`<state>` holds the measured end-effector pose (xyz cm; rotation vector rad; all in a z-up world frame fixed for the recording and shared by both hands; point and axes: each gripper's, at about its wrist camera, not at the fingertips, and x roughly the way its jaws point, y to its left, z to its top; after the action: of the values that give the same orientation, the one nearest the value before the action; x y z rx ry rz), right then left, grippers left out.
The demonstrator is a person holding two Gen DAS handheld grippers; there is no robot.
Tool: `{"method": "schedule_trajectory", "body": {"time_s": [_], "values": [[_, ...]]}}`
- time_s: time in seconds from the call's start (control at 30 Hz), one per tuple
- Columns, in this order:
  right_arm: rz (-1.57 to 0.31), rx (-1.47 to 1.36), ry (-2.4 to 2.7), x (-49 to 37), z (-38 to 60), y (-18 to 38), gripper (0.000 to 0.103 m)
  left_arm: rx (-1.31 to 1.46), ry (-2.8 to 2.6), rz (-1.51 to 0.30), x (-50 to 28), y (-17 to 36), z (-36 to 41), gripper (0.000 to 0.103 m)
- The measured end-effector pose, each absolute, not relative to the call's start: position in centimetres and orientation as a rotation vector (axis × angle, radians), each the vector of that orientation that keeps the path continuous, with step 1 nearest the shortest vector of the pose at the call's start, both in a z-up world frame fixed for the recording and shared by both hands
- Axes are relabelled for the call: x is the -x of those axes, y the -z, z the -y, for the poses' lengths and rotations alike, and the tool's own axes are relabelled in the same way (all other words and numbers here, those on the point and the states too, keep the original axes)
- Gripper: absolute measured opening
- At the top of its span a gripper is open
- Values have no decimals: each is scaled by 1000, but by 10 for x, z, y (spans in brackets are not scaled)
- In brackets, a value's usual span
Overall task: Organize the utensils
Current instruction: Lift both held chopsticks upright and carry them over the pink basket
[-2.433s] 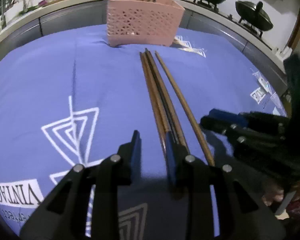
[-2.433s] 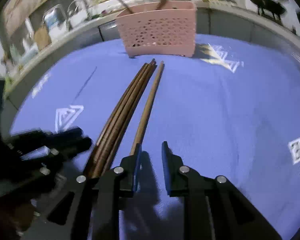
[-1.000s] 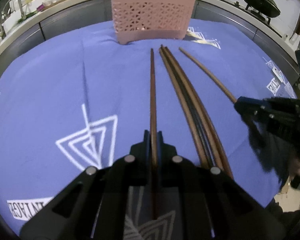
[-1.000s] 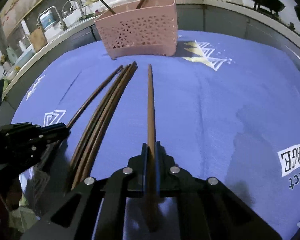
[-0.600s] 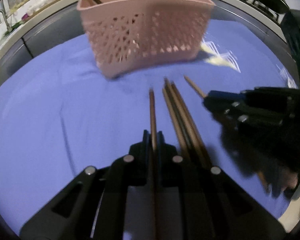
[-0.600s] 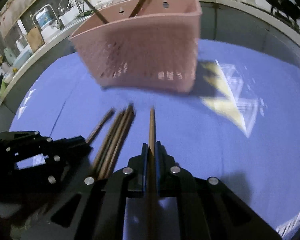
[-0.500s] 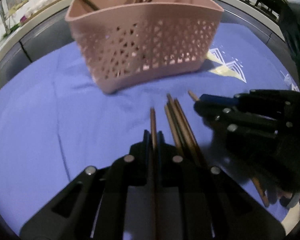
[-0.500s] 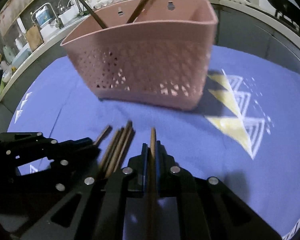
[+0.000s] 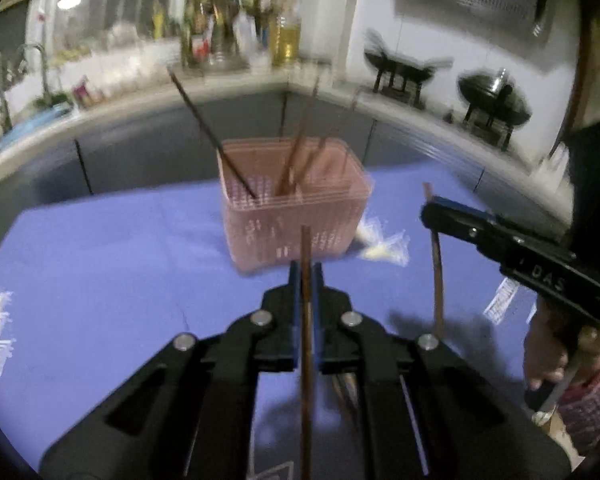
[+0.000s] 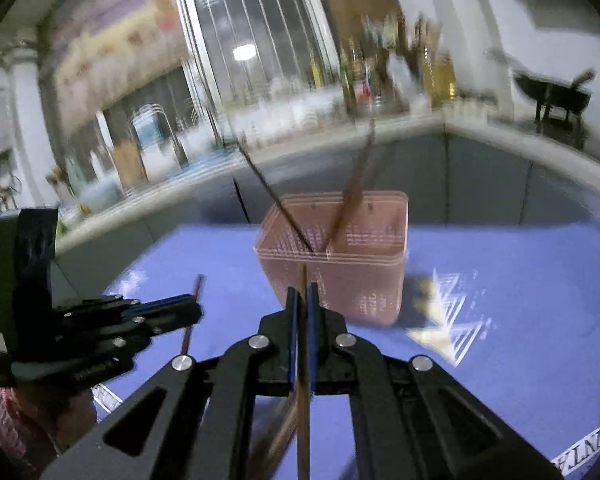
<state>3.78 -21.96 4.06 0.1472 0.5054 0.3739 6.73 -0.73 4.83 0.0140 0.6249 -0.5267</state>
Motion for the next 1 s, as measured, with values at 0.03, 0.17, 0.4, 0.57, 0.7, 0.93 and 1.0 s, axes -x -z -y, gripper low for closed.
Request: {"method": "schedule_trajectory", "body": {"time_s": [0.03, 0.17, 0.4, 0.57, 0.7, 0.93, 1.0], "values": [[-467, -148, -371, -31, 217, -49, 5, -5, 523, -596, -60, -55, -1, 5], [-382, -143, -351, -5, 221, -61, 5, 26, 506, -522, -28, -66, -27, 5], [-351, -136, -293, 8, 223, -65, 5, 40, 473, -469, -7, -68, -42, 5], [-367, -131, -281, 4, 220, -66, 5, 10, 467, -484, -15, -69, -35, 5], [-405, -176, -324, -6, 222, -75, 5, 16, 472, -478, -30, -86, -31, 5], [-302, -215, -345, -46, 222, -138, 5, 77, 488, -353, -70, -163, -20, 5], [-269, -210, -328, -65, 218, -154, 5, 77, 460, -317, -86, -180, -12, 5]]}}
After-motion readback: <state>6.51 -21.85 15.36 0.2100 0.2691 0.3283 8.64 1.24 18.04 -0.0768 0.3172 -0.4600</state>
